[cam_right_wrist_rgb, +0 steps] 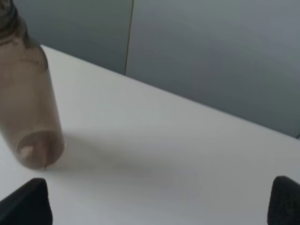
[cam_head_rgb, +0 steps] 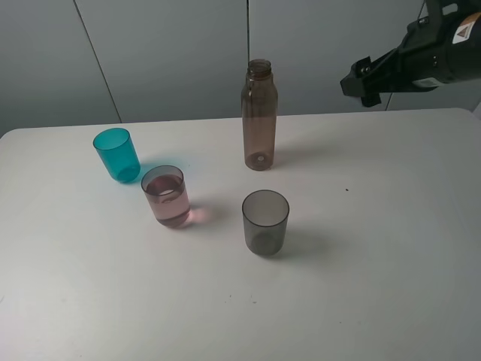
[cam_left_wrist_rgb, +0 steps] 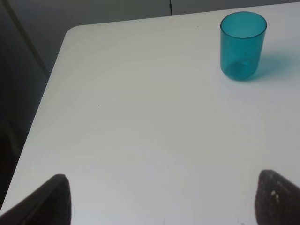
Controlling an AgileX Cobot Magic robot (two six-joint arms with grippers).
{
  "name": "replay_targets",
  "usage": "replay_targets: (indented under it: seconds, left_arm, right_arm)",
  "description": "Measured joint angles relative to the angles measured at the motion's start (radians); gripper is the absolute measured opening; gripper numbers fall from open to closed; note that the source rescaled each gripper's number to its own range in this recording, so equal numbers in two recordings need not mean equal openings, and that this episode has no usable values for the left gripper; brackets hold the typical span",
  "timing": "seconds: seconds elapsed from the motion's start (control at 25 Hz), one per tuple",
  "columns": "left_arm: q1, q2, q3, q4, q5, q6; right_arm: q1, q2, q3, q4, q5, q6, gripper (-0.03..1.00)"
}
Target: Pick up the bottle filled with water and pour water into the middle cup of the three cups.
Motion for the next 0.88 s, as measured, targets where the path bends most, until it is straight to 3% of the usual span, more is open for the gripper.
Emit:
replay_targets:
  seconds: [0.16,0.4,0.6,0.88]
  left_arm:
    - [0.0,0.0,0.0,0.0,0.0,0.0]
    - [0.0,0.0,0.0,0.0,0.0,0.0]
    - [0.0,0.0,0.0,0.0,0.0,0.0]
    - [0.0,0.0,0.0,0.0,0.0,0.0]
  right_arm:
    - [0.0,-0.189,0.002,0.116,0.314,-0.062,0.99]
    - [0.0,-0.441,0.012,0.146,0.673,-0.05,0.99]
    - [0.0,-0.666,0.122,0.146,0.815,-0.039,0.99]
    - [0.0,-1.015,0.244,0.148,0.9,0.073,0.99]
